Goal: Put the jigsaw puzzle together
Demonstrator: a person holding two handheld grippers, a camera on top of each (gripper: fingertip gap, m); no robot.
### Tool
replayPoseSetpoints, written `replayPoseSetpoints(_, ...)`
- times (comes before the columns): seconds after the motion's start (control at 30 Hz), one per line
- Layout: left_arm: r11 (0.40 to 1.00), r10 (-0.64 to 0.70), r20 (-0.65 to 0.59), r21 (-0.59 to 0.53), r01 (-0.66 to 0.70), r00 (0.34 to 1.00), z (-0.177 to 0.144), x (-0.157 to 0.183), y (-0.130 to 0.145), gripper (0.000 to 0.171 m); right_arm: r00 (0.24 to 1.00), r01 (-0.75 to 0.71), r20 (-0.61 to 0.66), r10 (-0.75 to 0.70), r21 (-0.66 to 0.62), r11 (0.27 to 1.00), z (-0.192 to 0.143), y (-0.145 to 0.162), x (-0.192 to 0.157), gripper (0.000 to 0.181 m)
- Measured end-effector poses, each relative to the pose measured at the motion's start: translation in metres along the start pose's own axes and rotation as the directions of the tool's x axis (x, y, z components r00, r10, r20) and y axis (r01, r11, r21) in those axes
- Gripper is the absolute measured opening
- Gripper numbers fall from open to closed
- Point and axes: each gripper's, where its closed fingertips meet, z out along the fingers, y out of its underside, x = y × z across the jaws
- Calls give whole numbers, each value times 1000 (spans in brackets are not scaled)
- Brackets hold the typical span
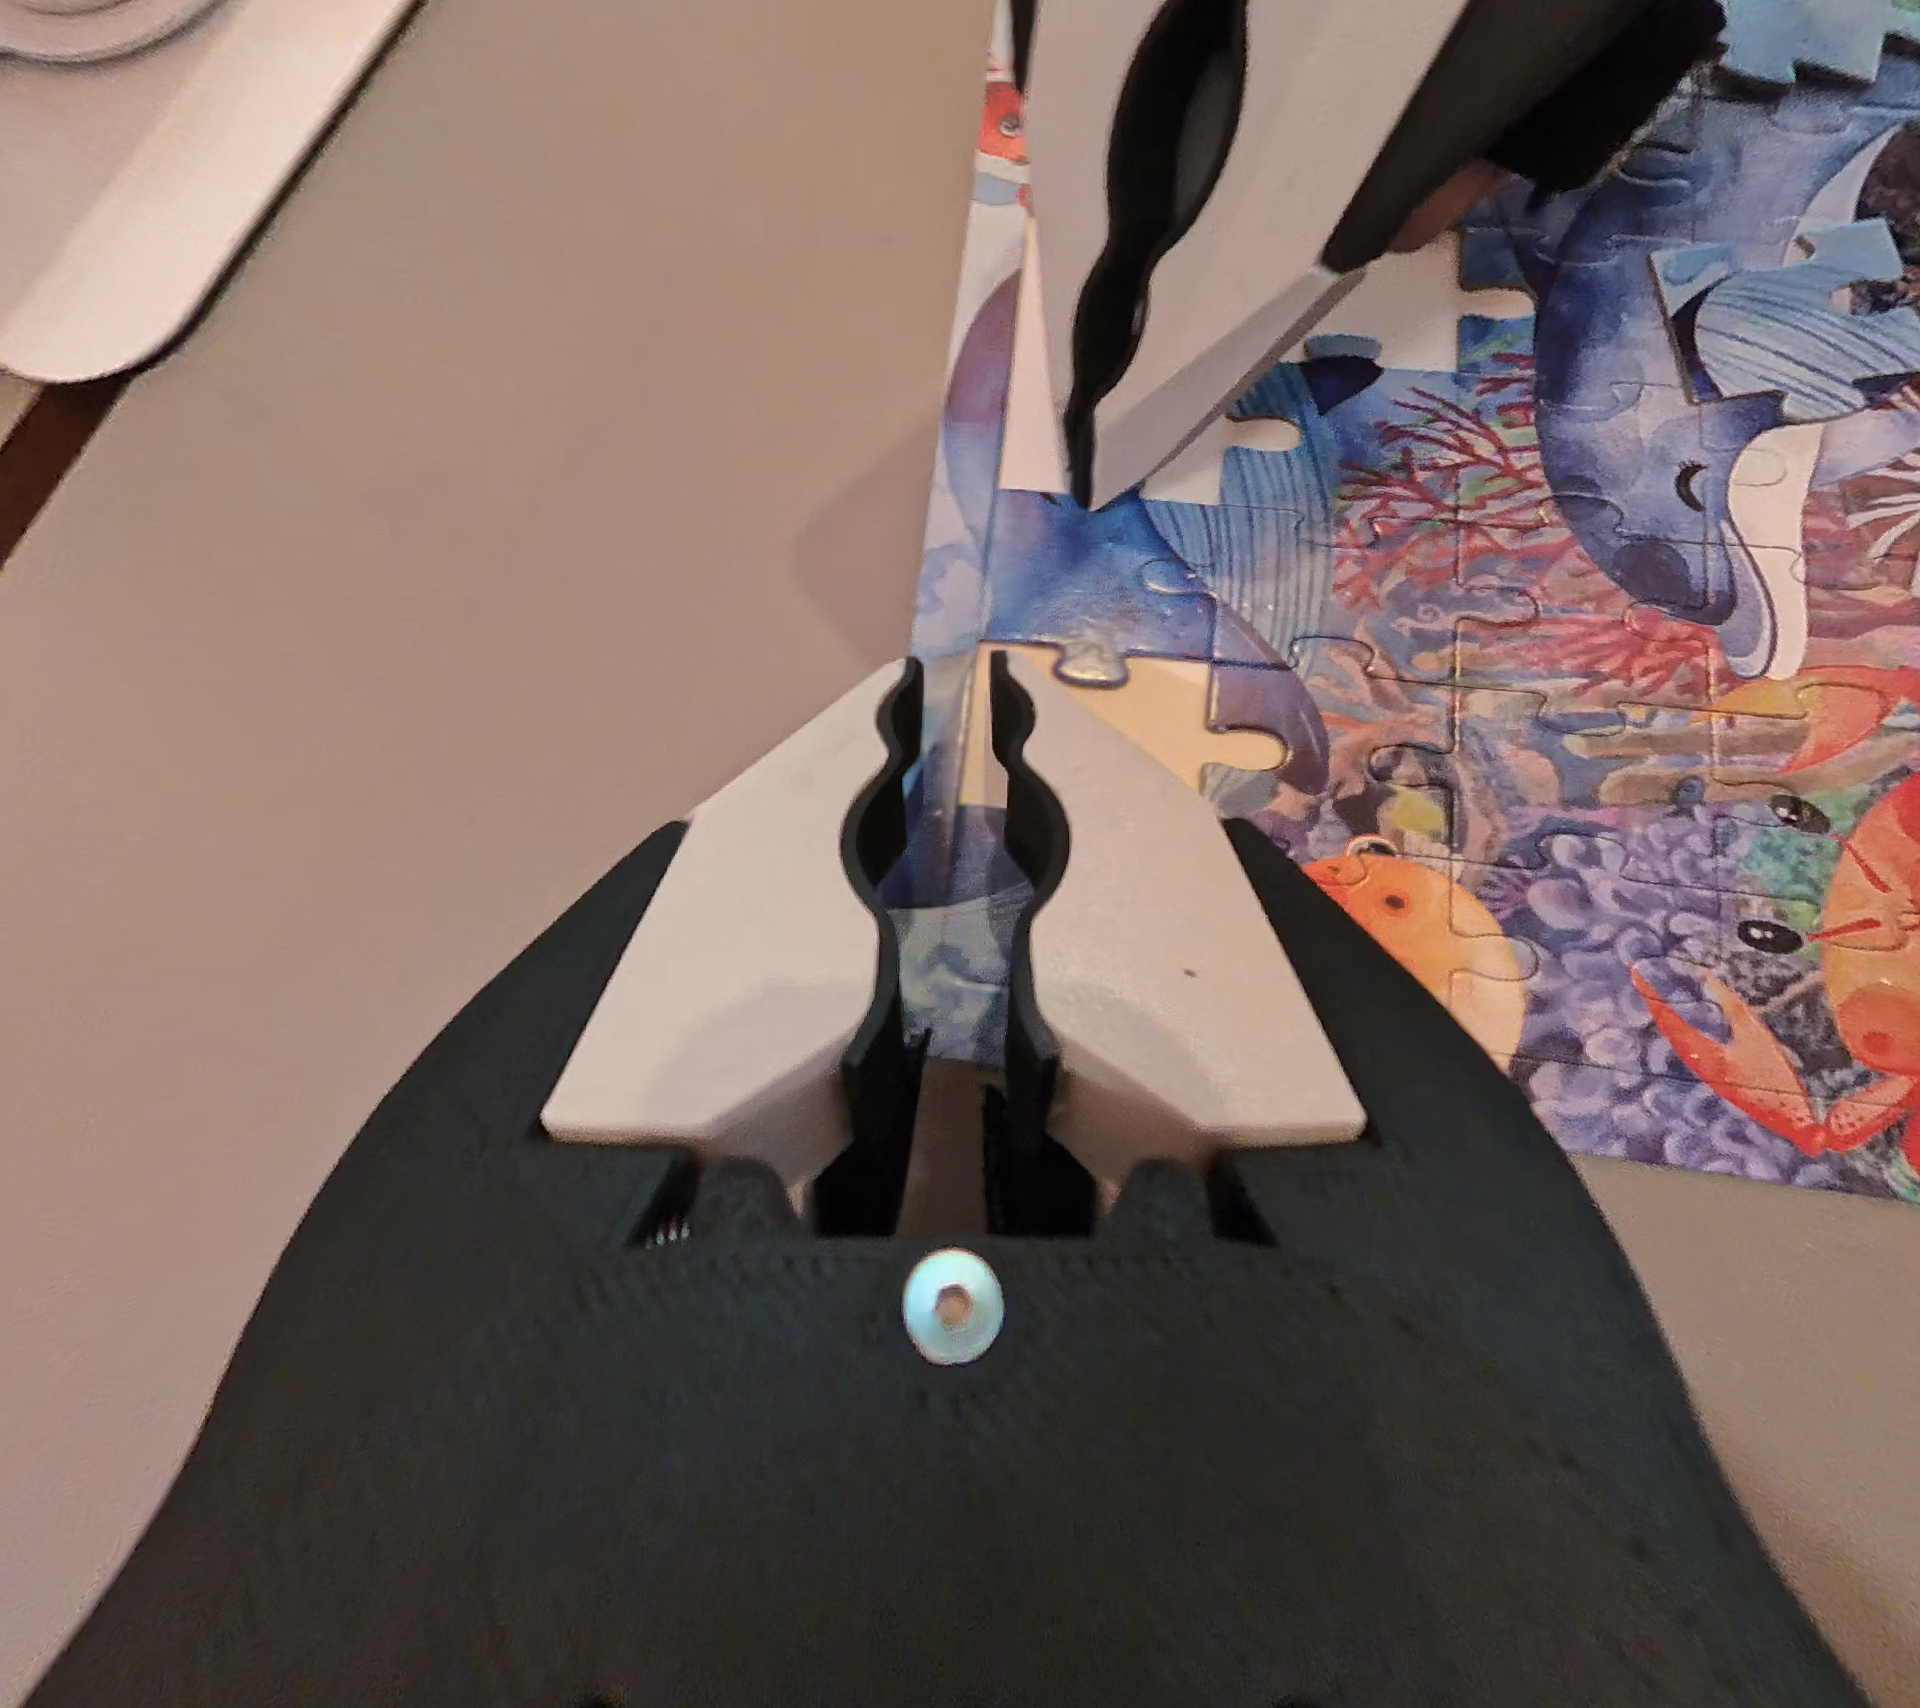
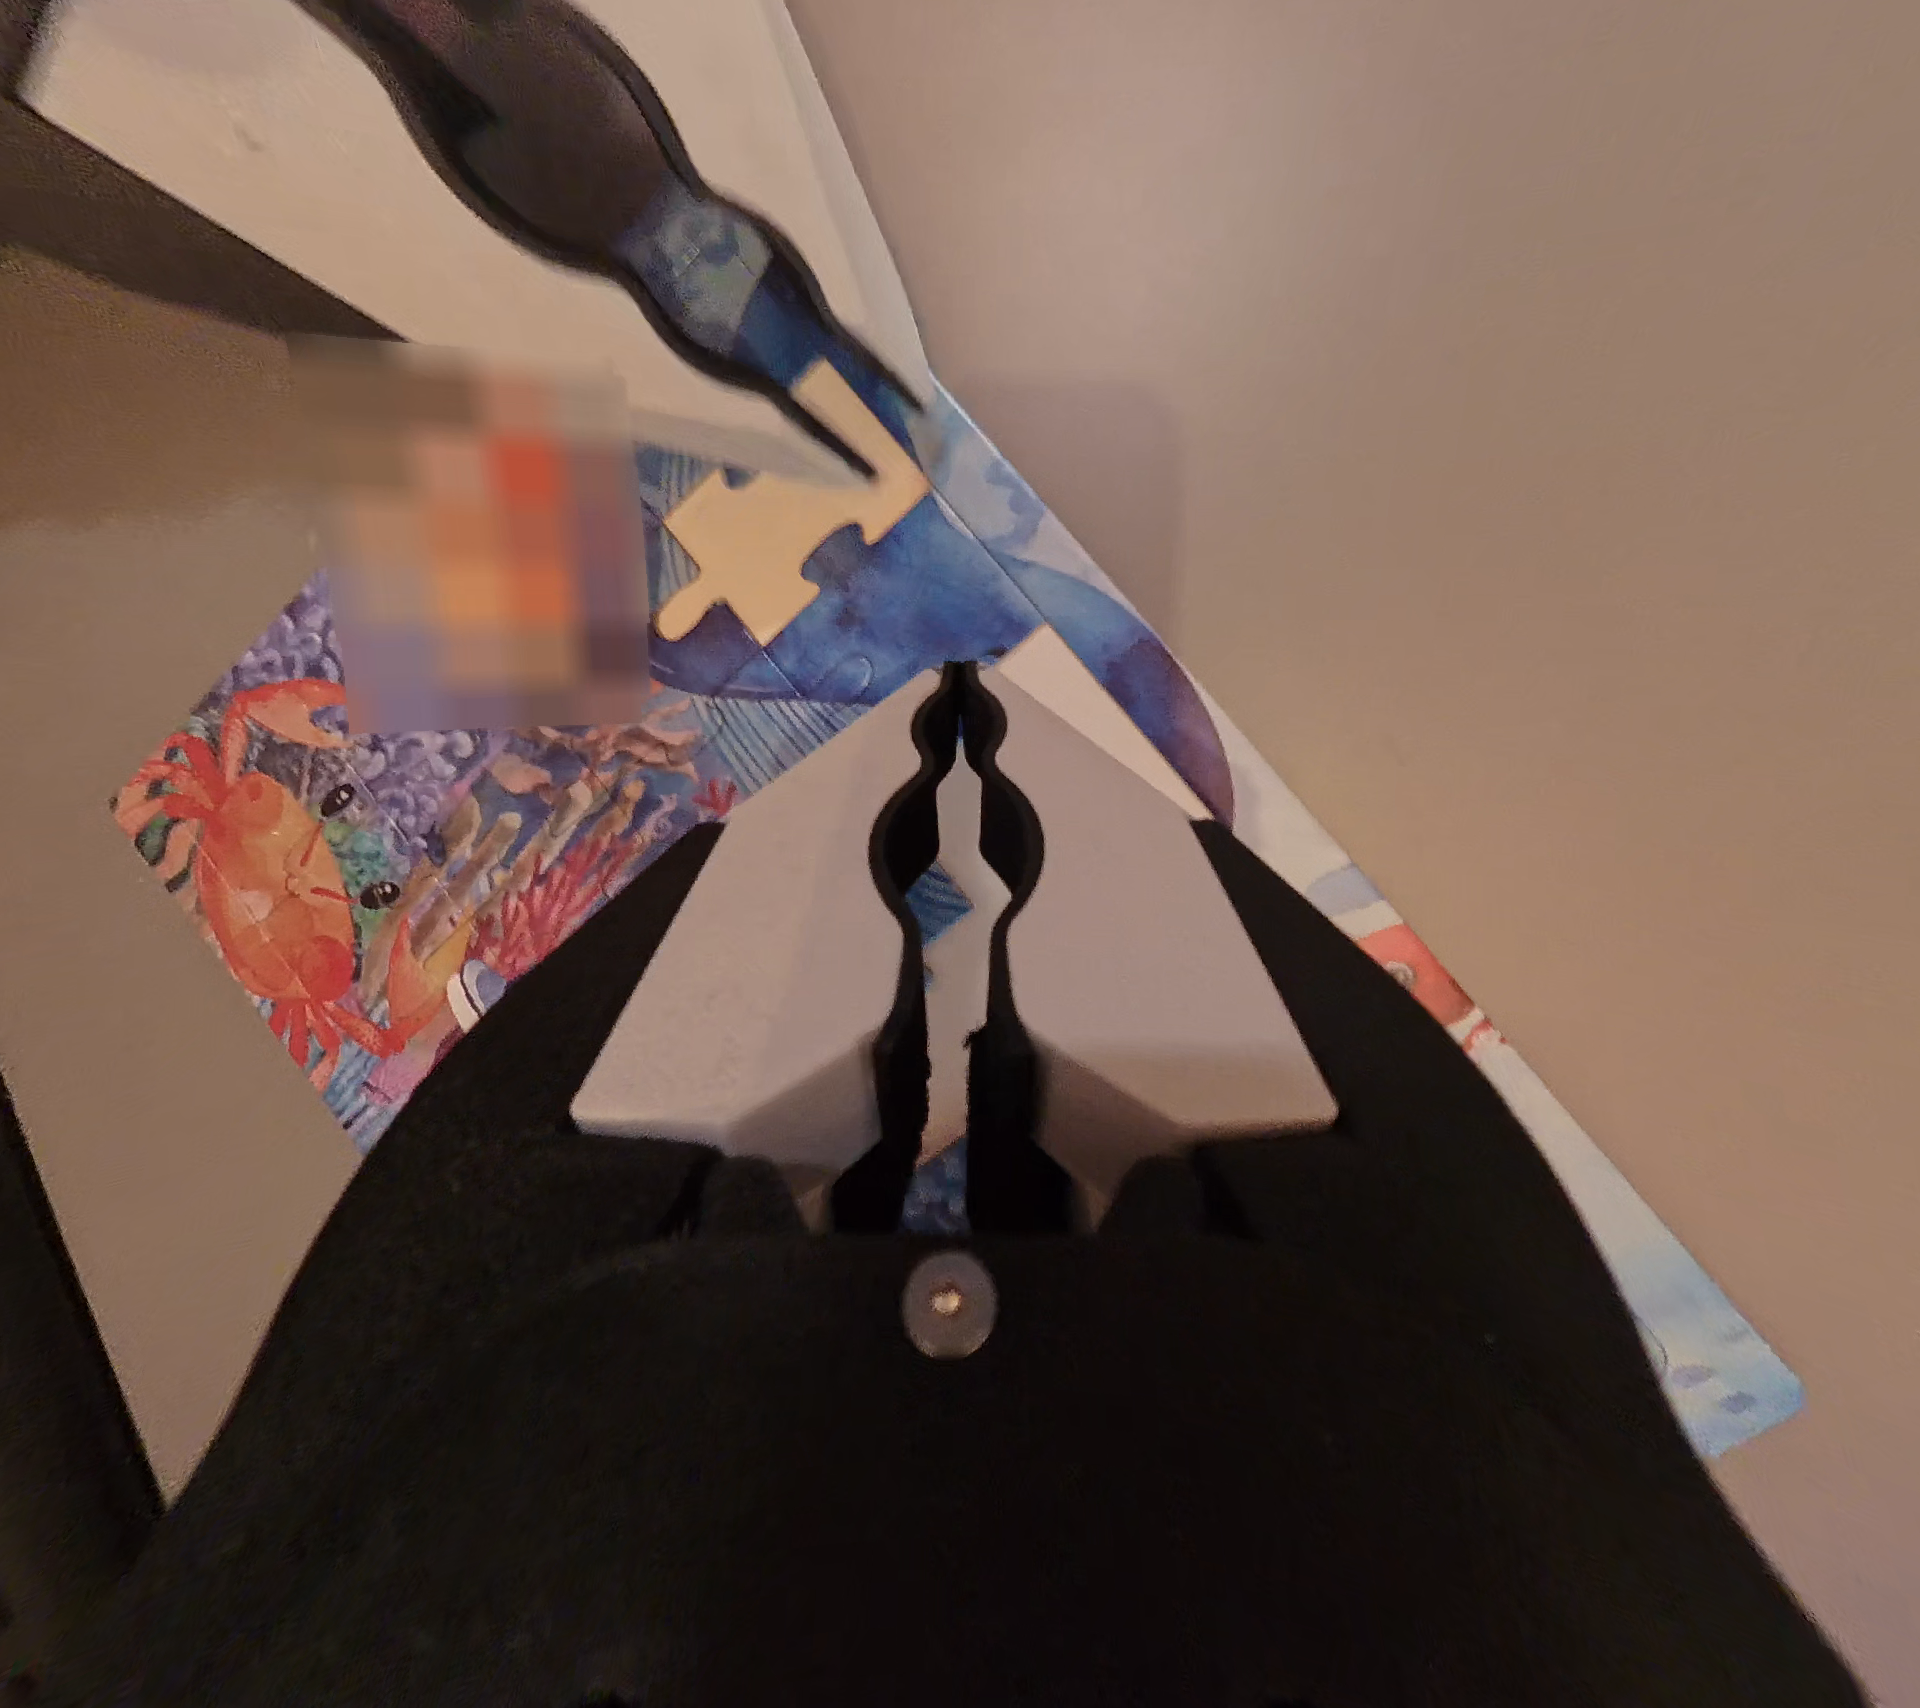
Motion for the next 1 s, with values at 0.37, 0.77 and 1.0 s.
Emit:
replayPoseSetpoints(0.37, 987, -129, 72, 110, 120, 989, -39, -35, -1, 14, 998, -37, -52, 41, 84, 996, -39, -5, 13, 0)
replayPoseSetpoints(0.77, 991, -125, 61, 59, 121, 990, -36, -32, 10, 21, 995, -61, -71, 69, 104, 993, -59, 3, 23, 0)
replayPoseSetpoints(1.0, 996, -87, -37, -13, 86, 996, -27, -9, 19, 33, 996, -63, -61, 68, 80, 995, -56, 6, 22, 2)
